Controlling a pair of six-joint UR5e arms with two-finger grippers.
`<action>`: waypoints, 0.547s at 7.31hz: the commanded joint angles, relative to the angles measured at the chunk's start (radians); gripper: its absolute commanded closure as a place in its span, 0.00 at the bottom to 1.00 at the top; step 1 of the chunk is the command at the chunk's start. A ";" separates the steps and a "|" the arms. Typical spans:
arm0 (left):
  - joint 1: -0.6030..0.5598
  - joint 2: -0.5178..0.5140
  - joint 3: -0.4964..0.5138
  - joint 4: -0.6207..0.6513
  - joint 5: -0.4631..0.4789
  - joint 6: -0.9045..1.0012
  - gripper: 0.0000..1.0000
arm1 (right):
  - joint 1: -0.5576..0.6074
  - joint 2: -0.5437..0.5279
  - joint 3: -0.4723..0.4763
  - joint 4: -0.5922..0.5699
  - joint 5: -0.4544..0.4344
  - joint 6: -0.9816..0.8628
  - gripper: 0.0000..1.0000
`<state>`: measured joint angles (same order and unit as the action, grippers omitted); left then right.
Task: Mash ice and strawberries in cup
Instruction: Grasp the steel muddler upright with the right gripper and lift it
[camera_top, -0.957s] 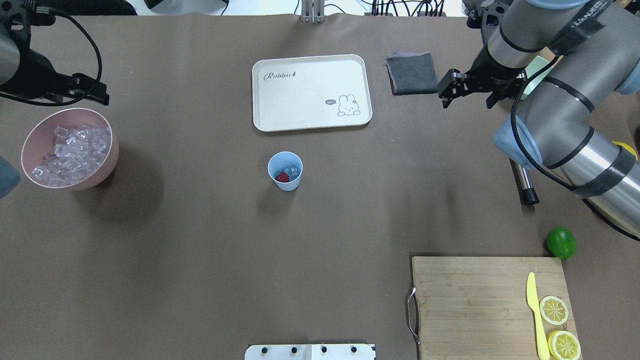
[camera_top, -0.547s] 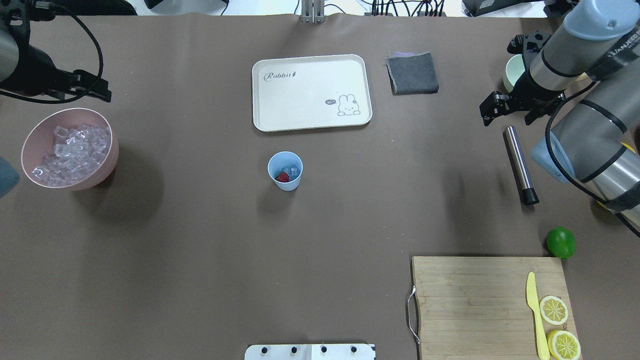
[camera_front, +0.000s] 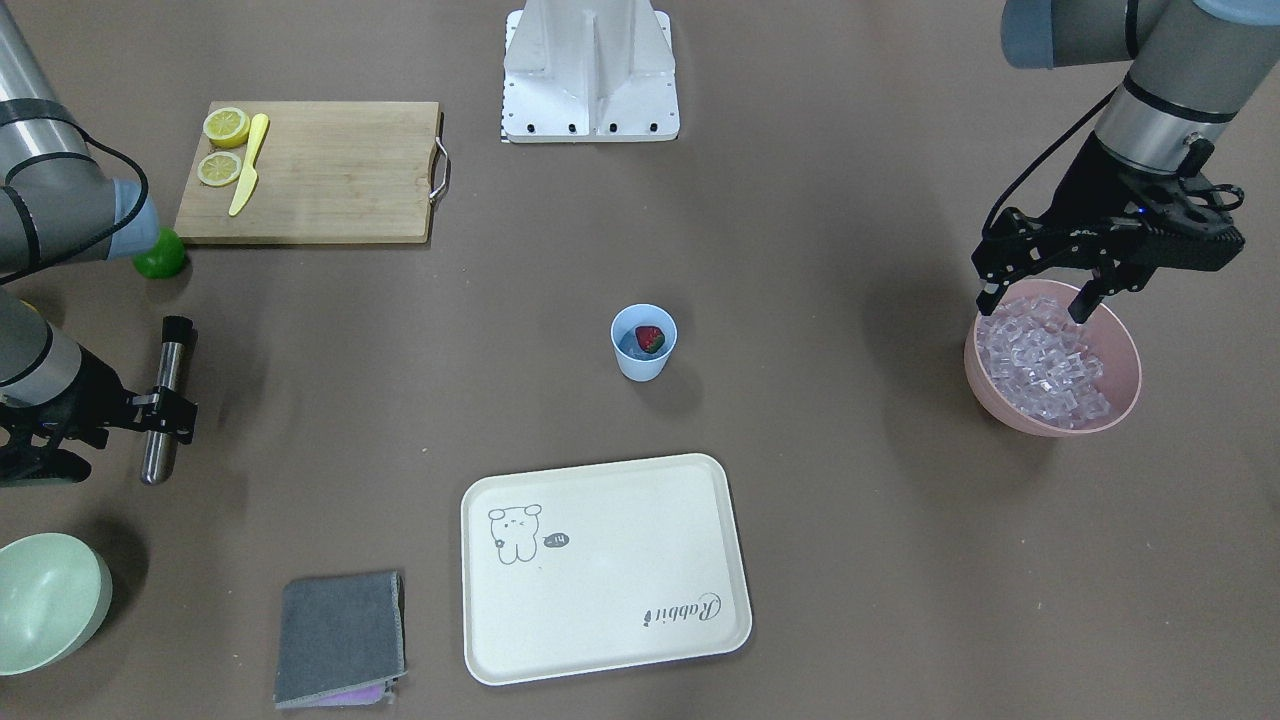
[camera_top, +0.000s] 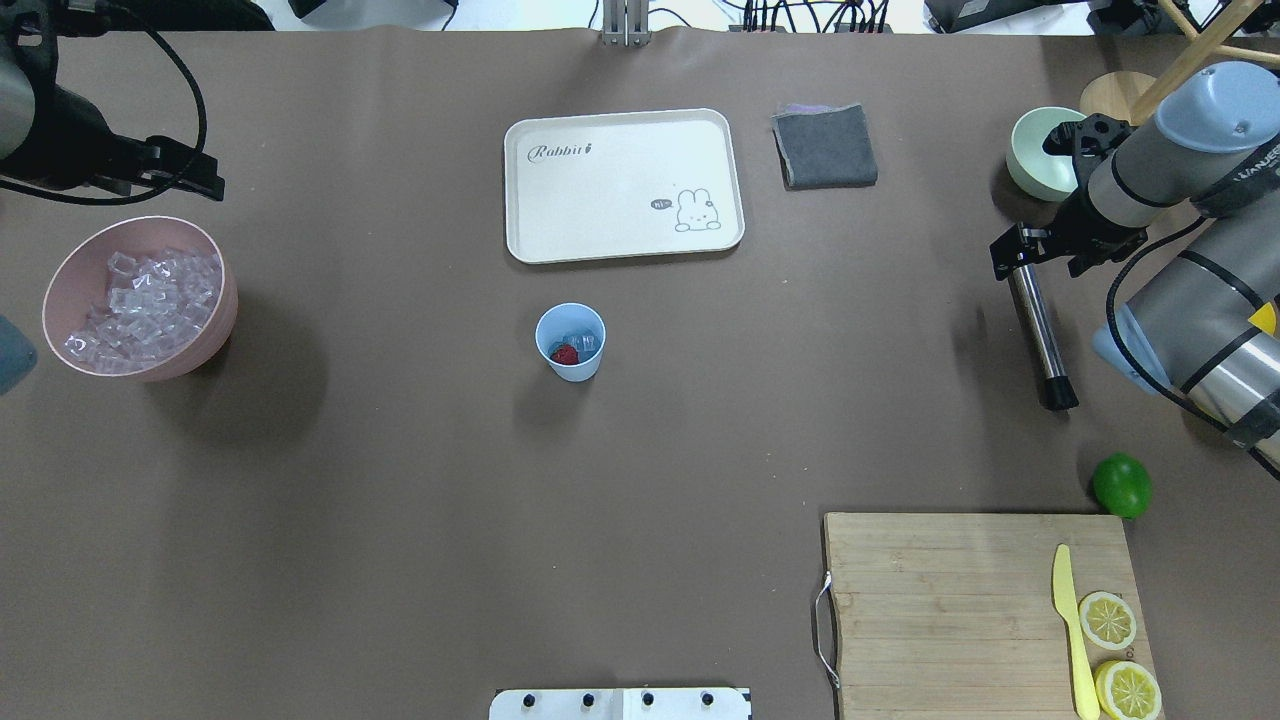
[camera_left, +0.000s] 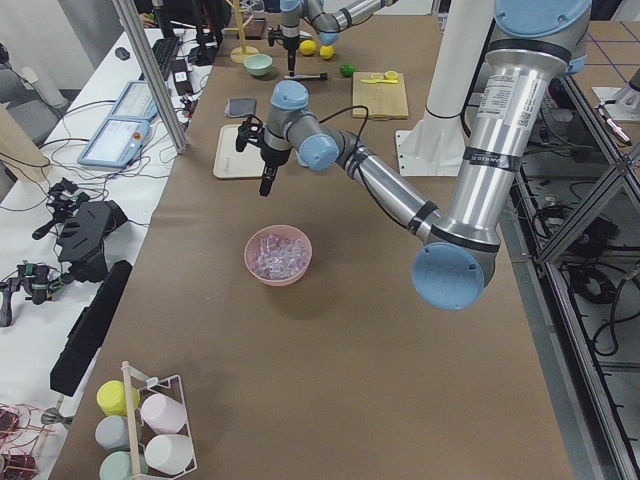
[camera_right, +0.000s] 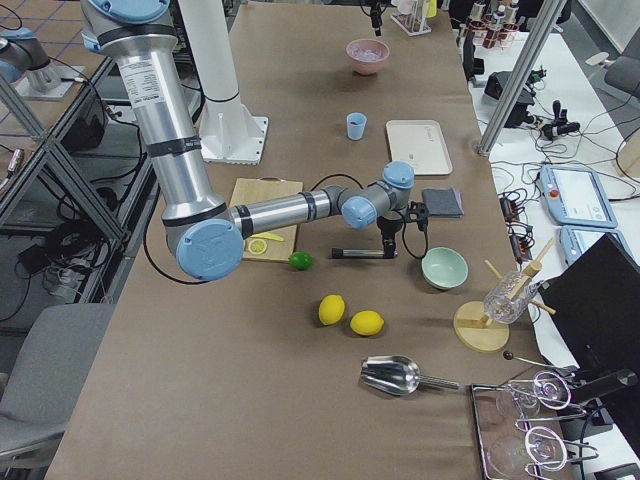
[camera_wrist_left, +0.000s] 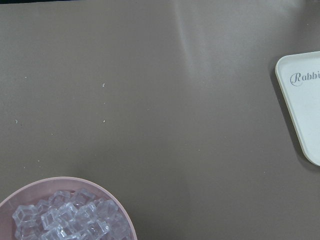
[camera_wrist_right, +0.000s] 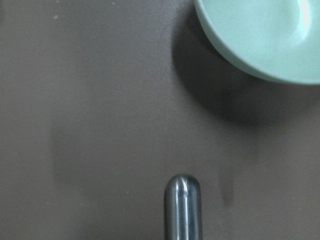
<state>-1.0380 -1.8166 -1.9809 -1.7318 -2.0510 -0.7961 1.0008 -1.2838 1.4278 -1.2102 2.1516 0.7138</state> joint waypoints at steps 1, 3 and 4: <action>0.003 -0.015 0.004 0.005 0.000 0.000 0.03 | -0.021 0.009 -0.049 0.032 -0.006 0.001 0.00; 0.009 -0.021 0.016 0.003 0.000 0.002 0.03 | -0.024 0.014 -0.050 0.032 -0.006 0.001 0.36; 0.009 -0.027 0.020 0.005 0.000 0.003 0.03 | -0.024 0.014 -0.050 0.032 -0.004 -0.002 0.83</action>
<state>-1.0311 -1.8375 -1.9666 -1.7281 -2.0510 -0.7944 0.9785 -1.2713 1.3791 -1.1786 2.1465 0.7149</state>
